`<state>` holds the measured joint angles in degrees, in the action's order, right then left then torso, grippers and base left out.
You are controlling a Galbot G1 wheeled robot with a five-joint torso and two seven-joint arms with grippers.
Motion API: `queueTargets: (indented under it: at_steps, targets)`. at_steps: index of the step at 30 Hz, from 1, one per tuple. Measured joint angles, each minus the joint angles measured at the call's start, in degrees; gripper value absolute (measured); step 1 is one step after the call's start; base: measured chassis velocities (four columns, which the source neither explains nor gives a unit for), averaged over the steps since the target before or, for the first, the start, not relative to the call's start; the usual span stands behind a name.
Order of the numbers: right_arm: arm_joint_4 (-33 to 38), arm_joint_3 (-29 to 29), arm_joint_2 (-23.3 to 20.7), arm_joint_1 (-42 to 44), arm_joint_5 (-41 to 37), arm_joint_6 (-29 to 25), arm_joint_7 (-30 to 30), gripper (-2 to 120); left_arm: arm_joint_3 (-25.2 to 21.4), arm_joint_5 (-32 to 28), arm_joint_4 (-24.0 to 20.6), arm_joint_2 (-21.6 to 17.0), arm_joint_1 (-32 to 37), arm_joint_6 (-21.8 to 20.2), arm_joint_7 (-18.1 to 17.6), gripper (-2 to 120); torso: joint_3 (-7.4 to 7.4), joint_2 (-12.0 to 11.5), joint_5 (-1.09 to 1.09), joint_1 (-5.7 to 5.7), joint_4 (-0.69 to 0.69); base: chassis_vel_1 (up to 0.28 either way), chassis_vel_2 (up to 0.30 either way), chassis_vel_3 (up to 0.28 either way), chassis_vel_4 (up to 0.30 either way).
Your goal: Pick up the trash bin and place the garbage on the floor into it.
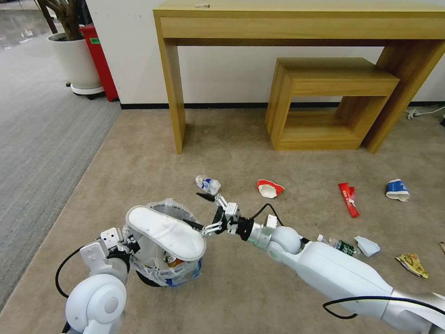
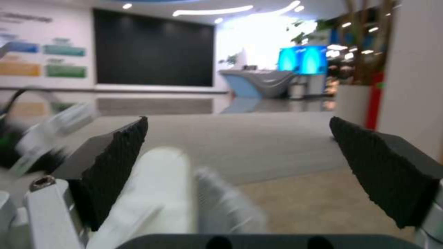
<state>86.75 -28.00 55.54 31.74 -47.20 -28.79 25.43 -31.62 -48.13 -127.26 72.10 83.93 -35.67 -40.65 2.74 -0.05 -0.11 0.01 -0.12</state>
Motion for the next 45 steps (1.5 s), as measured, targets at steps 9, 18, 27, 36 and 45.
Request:
queueTargets:
  at_steps: [9, 18, 27, 36, 45]
  targets:
    - [3.98, 5.79, -0.59, 1.17, -1.75, 2.83, -10.67, 100, -0.51, -0.25, 0.09, -0.1, -0.02, 0.07, 0.08, 1, 0.0, 0.0, 0.0, 0.0, 0.0, 0.0, 0.0, 0.0, 0.0]
    - [5.58, 11.9, -2.76, 3.29, -2.39, 6.86, -17.98, 100, -0.97, -0.5, 0.22, 0.45, -0.34, 0.17, 0.11, 1, 0.0, 0.0, 0.0, 0.0, 0.0, 0.0, 0.0, 0.0, 0.0]
    - [5.48, 19.72, -6.69, 8.23, -2.07, 7.74, -22.78, 100, -2.06, -1.66, 0.4, 0.29, -0.88, 0.2, -0.11, 1, 0.0, 0.0, 0.0, -0.01, 0.0, 0.0, 0.0, 0.0, 0.0]
    - [4.96, 27.92, -8.47, 17.38, -0.68, 7.76, -24.82, 100, -3.84, -3.61, 0.03, -0.29, -1.5, 0.16, -1.01, 1, 0.0, 0.0, 0.0, -0.01, 0.0, 0.0, 0.0, 0.0, 0.0]
    - [5.32, 31.39, -8.75, 22.15, 0.32, 8.22, -26.49, 100, -4.31, -3.96, -0.52, -0.72, -1.18, 0.13, -1.2, 1, 0.0, 0.0, 0.0, 0.0, 0.0, 0.0, 0.0, 0.0, 0.0]
